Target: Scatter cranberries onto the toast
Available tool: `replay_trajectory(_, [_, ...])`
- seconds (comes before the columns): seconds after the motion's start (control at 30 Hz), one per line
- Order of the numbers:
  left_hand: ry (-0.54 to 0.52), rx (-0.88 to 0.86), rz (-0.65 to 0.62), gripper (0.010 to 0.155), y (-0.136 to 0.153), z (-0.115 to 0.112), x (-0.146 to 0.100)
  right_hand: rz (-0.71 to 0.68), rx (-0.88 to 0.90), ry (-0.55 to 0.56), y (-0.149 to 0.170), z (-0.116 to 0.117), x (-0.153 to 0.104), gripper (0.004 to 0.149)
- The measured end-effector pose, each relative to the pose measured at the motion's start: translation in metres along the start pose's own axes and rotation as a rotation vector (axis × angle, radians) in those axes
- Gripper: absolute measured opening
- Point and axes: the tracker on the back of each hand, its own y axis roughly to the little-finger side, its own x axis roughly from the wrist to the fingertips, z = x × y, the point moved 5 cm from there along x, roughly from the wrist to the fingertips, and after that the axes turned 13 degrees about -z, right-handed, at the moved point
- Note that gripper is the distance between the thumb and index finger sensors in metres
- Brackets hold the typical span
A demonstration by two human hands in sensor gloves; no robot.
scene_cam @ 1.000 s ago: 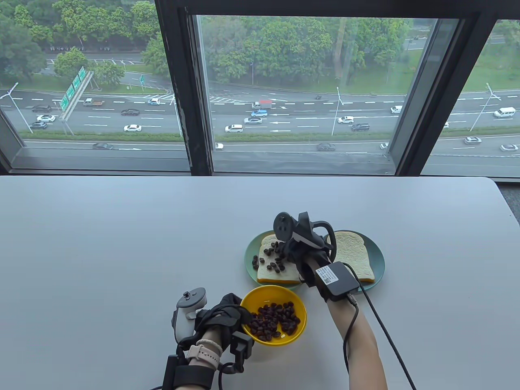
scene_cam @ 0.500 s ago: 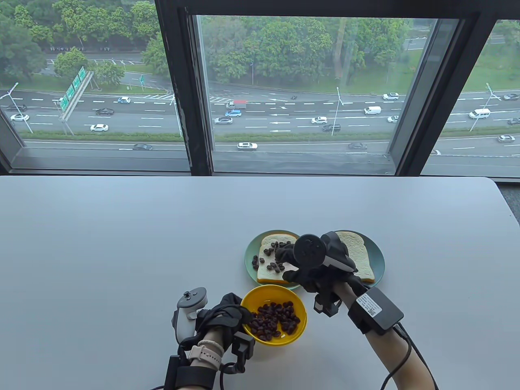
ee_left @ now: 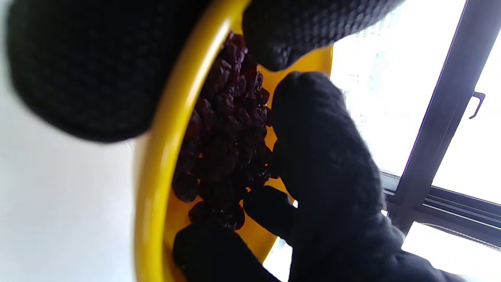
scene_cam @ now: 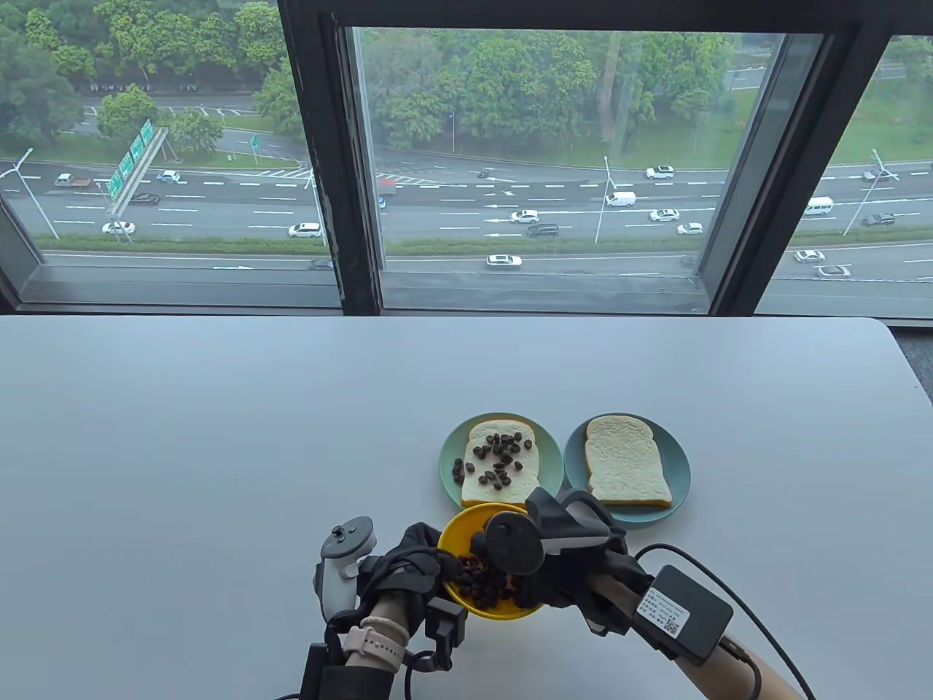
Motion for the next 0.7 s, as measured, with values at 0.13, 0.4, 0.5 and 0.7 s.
replay_trajectory(0.13, [0.013,-0.009,-0.006,0.049,-0.002,-0.008,-0.002,0.034,-0.178,0.037,-0.010,-0.003,0.012,0.080])
replay_trajectory(0.4, [0.016,-0.052,0.010,0.049,0.004,-0.007,0.002,0.038,-0.342,0.173,-0.016,-0.012,0.017,0.040])
replay_trajectory(0.5, [0.031,-0.040,0.016,0.049,0.005,-0.005,0.002,0.030,-0.340,0.225,-0.015,-0.013,0.013,0.035])
replay_trajectory(0.7, [0.018,-0.002,0.031,0.049,0.005,0.001,0.002,0.022,-0.305,0.340,-0.017,-0.028,-0.003,0.034])
